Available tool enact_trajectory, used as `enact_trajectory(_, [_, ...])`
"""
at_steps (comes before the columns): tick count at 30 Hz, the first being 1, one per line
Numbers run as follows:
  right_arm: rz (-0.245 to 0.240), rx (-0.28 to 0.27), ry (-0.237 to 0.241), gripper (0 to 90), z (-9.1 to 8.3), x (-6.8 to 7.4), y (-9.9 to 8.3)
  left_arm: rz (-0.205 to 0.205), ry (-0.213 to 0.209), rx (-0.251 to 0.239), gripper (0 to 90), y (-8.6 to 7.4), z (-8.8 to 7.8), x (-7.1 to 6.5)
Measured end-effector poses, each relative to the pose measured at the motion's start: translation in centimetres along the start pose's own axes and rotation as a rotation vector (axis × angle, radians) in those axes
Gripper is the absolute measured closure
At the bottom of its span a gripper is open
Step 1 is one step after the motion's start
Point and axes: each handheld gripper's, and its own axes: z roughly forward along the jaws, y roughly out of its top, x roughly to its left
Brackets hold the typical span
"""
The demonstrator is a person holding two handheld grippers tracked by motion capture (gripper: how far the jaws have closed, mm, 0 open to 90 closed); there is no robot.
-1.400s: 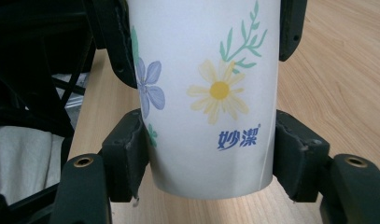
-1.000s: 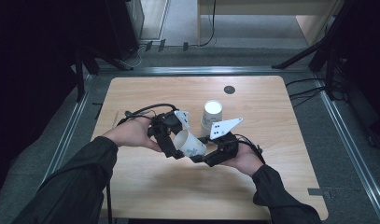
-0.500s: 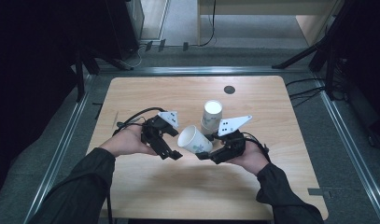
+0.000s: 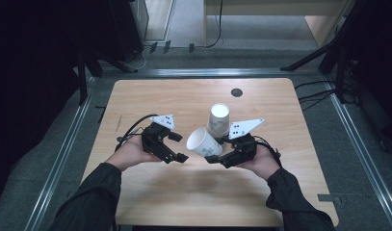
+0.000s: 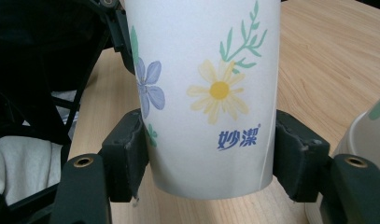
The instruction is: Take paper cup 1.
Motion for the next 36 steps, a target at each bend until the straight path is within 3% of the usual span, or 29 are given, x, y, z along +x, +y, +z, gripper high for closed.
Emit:
enact_trajectory(7, [0.010, -0.004, 0.002, 34.5, -0.1, -0.1, -0.1, -0.034, -0.021, -0.074, 13.0, -0.7, 0.7, -0.4])
enact_trajectory(11, [0.018, -0.009, 0.005, 34.5, -0.2, -0.2, -0.1, -0.028, -0.002, -0.094, 13.2, -1.0, 1.1, -0.7])
enact_trajectory(20, [0.019, -0.009, 0.007, 34.5, -0.1, -0.2, -0.2, -0.050, -0.032, -0.157, 13.9, -0.9, 1.1, -1.1])
enact_trajectory(27, [0.025, -0.017, 0.017, 34.5, -0.1, -0.3, -0.2, -0.040, -0.054, -0.174, 13.9, -0.4, 1.4, -1.5])
enact_trajectory(36, [0.028, -0.002, 0.028, 34.5, 0.4, -0.1, -0.5, -0.064, -0.076, -0.223, 14.1, -0.2, 1.2, -1.2])
